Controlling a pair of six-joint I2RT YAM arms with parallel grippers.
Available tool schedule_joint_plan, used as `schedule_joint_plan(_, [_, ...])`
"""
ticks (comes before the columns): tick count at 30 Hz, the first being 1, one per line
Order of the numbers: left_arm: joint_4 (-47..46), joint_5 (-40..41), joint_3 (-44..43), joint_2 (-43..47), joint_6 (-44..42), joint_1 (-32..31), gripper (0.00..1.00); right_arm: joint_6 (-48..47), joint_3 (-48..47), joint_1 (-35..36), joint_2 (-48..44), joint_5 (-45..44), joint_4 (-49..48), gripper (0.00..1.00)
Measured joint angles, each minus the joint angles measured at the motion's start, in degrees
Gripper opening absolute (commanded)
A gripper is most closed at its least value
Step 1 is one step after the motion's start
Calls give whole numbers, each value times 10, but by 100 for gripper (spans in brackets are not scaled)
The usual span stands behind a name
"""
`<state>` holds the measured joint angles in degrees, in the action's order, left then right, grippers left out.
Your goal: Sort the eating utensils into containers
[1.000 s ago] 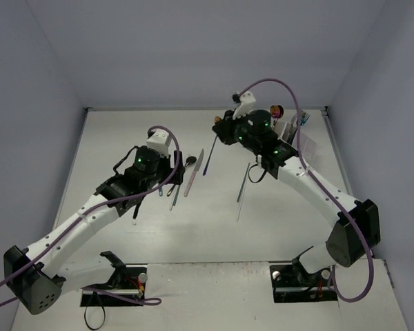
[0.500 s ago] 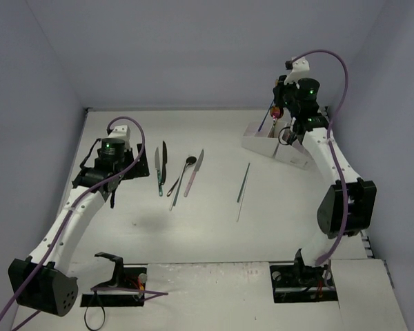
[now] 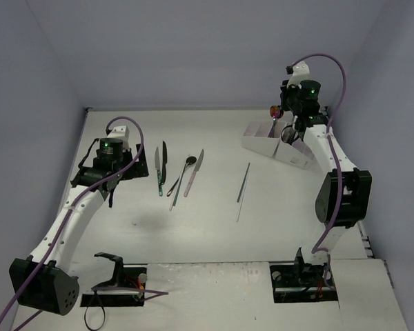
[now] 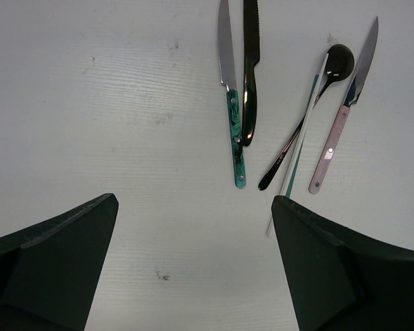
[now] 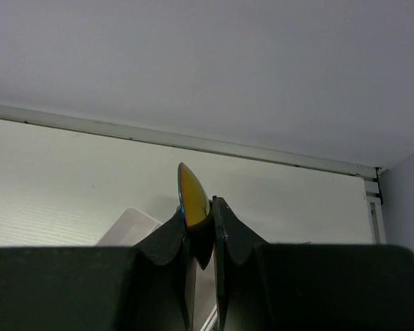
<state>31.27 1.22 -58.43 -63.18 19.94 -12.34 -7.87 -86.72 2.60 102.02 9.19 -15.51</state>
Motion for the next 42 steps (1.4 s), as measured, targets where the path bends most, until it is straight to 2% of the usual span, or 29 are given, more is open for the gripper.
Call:
schedule_joint_plan(9, [0,-6,0,0,0,2,93,-12,0,-17,0,-2,-1,0])
schedule_joint_plan(15, [0,-10,1,0,0,5,93,-2,7,-21,18,4,-22,8])
schedule_joint_plan(23, [-6,-28,11,5,0,5,93,22,68,-17,52,13,-35,27])
schedule_joint_plan(30, [-12,-51,11,5,0,5,93,40,78,-10,46,12,-42,45])
schedule_joint_plan(34, [-19,-74,11,5,0,5,92,57,99,-5,-6,5,-36,51])
schedule_joint_plan(38, [-24,-92,11,-3,0,-2,86,85,122,6,-92,-2,-35,53])
schedule_joint_plan(42, [-26,-81,2,-40,0,-59,76,123,174,25,-210,-9,-26,53])
